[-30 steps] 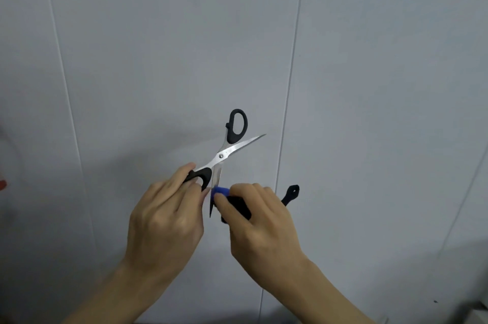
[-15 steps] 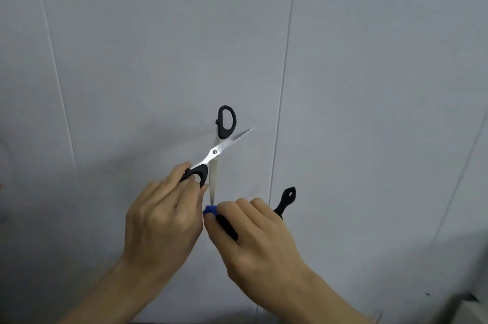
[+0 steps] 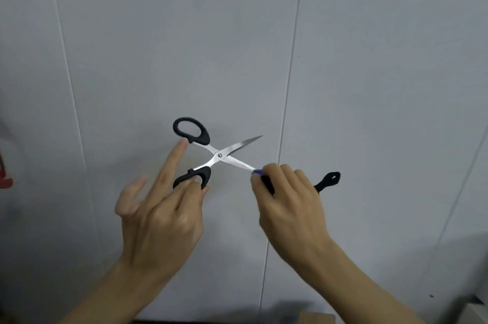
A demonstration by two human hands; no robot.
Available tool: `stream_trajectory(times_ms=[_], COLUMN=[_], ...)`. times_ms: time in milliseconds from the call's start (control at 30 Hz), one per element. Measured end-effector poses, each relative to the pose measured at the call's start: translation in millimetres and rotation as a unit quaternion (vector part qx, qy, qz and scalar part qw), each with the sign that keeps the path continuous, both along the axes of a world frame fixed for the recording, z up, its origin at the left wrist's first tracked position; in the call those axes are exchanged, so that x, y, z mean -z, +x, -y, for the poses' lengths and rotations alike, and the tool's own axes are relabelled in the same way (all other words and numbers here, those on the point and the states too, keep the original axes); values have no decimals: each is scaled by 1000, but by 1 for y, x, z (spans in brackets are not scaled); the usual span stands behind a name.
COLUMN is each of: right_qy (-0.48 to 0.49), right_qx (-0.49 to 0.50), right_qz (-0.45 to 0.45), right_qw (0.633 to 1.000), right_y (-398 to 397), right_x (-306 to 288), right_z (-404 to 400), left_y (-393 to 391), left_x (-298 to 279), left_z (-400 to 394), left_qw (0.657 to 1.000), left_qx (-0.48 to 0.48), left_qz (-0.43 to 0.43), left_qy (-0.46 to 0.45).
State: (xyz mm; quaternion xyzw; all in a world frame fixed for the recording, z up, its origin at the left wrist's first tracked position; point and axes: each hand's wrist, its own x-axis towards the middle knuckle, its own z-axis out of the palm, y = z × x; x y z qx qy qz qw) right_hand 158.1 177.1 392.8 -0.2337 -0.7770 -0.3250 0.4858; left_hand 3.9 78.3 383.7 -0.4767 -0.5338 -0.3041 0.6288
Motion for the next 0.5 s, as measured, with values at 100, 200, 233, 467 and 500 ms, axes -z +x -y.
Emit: stream_trajectory(times_ms=[100,200,233,467,500], right_qy=[9,46,59,92,92], right_qx=[-2,-22,-30,-76,-83], right_qz=[-42,-87,-99,-126,-128], right_qw=[999,995,993,985,984], right_y=[1,3,3,2,1], right_x=[-8,-10,-10,-11,-10], right_z=[-12,-25,-29,-34,-34], left_y=[3,4,4,-1,0], left_x=[3,3,3,3,5], left_z=[3,4,4,6,7], left_qw=[1000,1000,999,986,974], left_qx=[-3,18,27,137,170], left_qz=[-3,13,20,77,124], left_qy=[3,9,7,-59,-80])
